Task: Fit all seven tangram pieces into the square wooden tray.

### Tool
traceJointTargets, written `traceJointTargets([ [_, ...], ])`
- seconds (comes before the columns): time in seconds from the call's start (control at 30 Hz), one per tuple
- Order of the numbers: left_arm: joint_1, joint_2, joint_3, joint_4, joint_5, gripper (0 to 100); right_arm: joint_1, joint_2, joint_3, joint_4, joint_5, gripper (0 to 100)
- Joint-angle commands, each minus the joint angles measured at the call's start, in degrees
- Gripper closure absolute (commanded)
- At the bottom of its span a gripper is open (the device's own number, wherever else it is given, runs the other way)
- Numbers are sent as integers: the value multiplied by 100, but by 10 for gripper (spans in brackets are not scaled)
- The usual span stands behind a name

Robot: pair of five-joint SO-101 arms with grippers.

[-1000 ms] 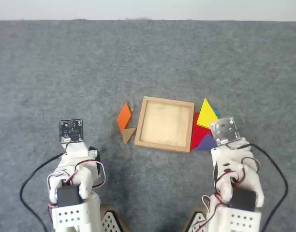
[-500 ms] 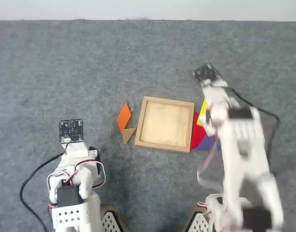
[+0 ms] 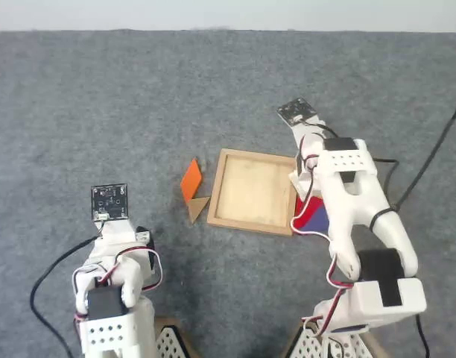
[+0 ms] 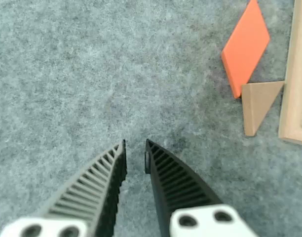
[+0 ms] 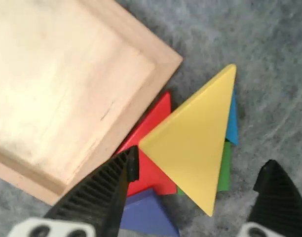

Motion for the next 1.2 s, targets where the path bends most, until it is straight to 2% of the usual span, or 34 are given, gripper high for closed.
traceJointTargets([
  [0.0, -18, -105, -66, 26, 53, 943, -277, -13, -387, -57, -501, 625],
  [0.13, -18, -105, -66, 26, 53, 943, -382, -13, -404, -75, -686, 625],
  [0.27, -18, -105, -66, 26, 53, 943, -136, 251, -475, -391, -1011, 625],
  [0.5, -18, -105, -66, 26, 53, 943, -4, 1358, -1451, 40, -1011, 625],
  [0.7, -18, -105, -66, 26, 53, 943, 119, 1543, -1591, 163, -1011, 626],
  [0.97, -18, -105, -66, 26, 53, 943, 101, 760, -1073, 251, -360, 626],
  [1.17, -18, -105, -66, 26, 53, 943, 101, 488, -782, 224, -237, 626],
])
